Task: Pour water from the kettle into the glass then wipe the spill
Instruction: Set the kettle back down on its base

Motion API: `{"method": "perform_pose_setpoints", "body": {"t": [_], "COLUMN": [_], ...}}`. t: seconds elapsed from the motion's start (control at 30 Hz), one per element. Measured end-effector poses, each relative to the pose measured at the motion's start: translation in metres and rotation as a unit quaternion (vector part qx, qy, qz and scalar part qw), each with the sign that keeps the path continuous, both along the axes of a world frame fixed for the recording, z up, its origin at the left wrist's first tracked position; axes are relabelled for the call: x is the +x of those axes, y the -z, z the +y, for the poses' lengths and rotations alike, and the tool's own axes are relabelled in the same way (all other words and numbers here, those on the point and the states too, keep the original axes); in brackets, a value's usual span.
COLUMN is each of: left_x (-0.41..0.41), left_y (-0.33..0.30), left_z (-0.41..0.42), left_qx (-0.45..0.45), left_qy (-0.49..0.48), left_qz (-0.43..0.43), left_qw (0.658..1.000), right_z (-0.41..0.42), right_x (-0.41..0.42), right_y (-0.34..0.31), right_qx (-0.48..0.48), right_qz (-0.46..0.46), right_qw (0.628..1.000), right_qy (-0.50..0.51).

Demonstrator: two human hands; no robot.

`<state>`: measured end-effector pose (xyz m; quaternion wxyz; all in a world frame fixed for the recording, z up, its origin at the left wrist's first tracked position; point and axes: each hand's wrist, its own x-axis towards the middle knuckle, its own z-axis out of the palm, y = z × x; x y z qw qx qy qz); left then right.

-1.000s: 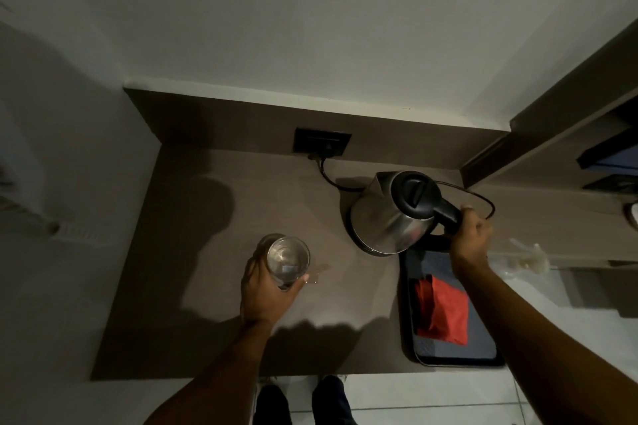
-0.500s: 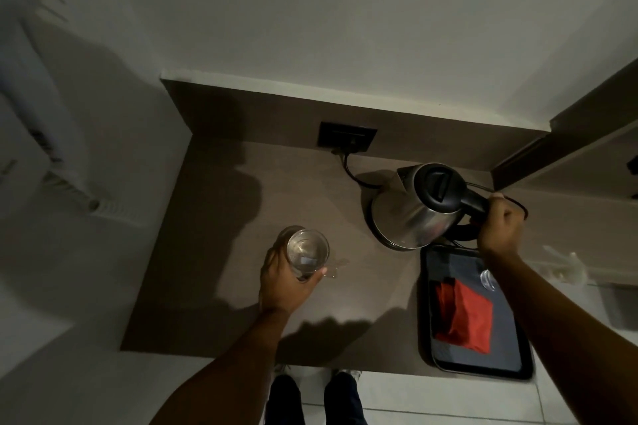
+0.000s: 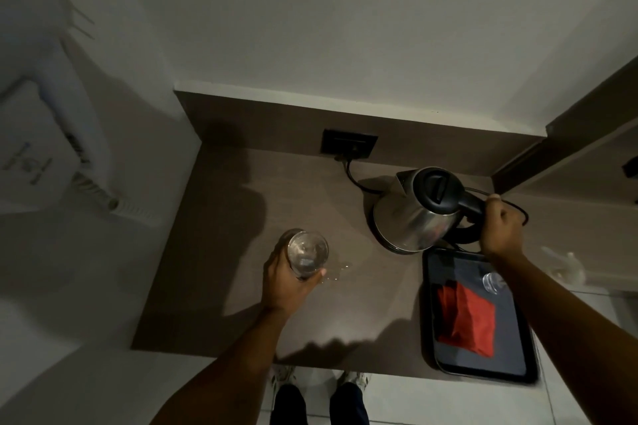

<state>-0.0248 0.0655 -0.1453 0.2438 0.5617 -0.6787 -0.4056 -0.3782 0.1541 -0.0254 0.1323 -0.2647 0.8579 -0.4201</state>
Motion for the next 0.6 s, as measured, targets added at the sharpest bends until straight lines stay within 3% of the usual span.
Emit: {"method": "perform_pose_setpoints", "body": {"t": [0.2,0.37,0.6], "left_x": [0.01,0.023,0.042], "left_y": [-0.002,0.0,-0.016], "left_z": [-0.013,-0.031,-0.075], "left_qx": [0.001,0.062,0.01], "left_qy": [-0.053,-0.126,-0.18], "left_qz": [0.018,0.006,0.062], "left_qw": [0.998,0.99,0.982], "right_z": [0.0,-0.001,0.0], "right_x": [0.002,0.005,0.002], "right_y": [-0.004,-0.007,-0.001], "right_qx": [0.011,0.003,0.02], "right_qz": [0.008,0.028,0.03], "right_qw": [1.0,1.0,0.999], "right_qy": [-0.004,-0.01,-0.005]}}
